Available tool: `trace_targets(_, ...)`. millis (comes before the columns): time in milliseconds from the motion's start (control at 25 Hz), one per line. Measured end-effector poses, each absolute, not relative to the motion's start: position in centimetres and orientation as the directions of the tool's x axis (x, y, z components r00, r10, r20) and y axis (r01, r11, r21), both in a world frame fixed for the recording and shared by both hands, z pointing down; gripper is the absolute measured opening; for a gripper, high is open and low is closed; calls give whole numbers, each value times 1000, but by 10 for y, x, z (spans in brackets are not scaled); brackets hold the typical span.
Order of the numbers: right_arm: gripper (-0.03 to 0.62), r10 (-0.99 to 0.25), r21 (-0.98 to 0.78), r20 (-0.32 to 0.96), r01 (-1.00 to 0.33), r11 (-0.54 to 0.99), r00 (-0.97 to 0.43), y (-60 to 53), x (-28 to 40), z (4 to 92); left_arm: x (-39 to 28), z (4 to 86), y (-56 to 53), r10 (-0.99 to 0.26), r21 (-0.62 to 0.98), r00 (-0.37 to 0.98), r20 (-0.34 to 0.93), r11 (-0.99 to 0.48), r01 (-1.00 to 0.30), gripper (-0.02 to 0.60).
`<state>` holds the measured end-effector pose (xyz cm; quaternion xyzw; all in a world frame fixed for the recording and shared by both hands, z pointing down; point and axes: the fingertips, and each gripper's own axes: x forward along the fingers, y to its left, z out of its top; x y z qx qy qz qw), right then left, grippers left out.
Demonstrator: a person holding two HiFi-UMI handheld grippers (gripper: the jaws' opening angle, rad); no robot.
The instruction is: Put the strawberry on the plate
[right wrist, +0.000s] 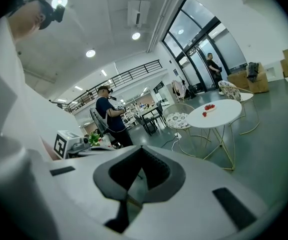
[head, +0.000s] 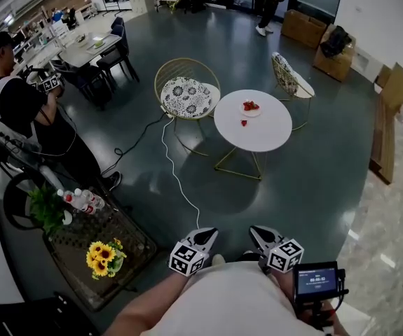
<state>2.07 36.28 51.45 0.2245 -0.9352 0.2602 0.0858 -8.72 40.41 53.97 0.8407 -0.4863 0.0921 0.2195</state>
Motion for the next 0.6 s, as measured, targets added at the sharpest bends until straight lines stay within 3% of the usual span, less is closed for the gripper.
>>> trace_targets(600,6,-304,-482,293,-415,772,-906,325,-1,522,-105,547,379,-801,316,447,399,-337,-887,8)
